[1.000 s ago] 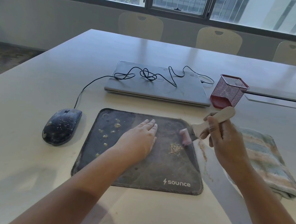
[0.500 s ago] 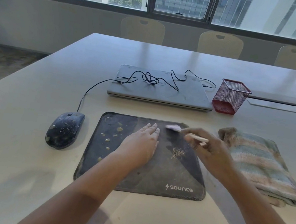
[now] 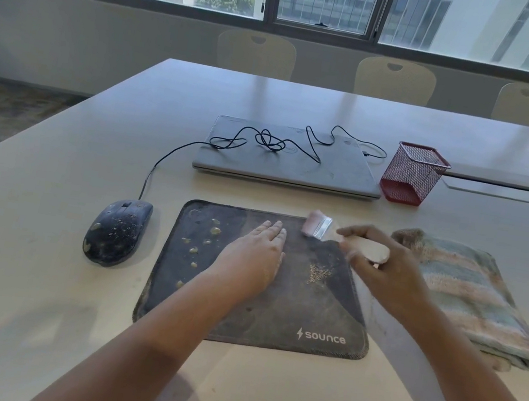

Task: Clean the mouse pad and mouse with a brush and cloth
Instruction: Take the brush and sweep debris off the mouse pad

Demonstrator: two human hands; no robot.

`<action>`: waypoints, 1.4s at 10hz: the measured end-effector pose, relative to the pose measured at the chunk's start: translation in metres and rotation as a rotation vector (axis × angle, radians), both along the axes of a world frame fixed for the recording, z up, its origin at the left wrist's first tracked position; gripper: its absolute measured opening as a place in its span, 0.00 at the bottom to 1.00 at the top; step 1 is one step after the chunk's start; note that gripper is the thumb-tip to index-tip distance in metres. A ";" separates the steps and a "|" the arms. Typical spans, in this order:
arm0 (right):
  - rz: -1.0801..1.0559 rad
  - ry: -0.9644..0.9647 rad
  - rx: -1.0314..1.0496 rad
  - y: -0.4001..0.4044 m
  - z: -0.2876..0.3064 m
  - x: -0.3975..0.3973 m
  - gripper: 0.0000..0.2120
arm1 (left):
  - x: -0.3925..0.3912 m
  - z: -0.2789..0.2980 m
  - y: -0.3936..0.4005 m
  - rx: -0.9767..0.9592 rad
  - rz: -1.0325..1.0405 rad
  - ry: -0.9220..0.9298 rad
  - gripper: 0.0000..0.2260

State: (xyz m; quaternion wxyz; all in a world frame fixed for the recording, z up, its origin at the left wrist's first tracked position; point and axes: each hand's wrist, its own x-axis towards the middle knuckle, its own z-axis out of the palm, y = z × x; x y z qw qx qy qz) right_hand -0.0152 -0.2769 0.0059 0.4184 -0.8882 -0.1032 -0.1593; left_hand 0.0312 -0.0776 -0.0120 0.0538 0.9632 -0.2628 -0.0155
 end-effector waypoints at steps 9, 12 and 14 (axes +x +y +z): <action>-0.306 -0.059 -0.285 -0.027 0.008 0.005 0.08 | 0.001 -0.002 0.000 -0.016 0.012 0.021 0.22; -0.288 -0.015 -0.252 -0.025 0.007 0.005 0.10 | 0.000 -0.001 0.001 -0.022 0.012 0.012 0.22; -0.221 0.016 -0.396 -0.017 0.007 0.004 0.10 | 0.001 -0.002 0.001 -0.016 0.007 0.009 0.22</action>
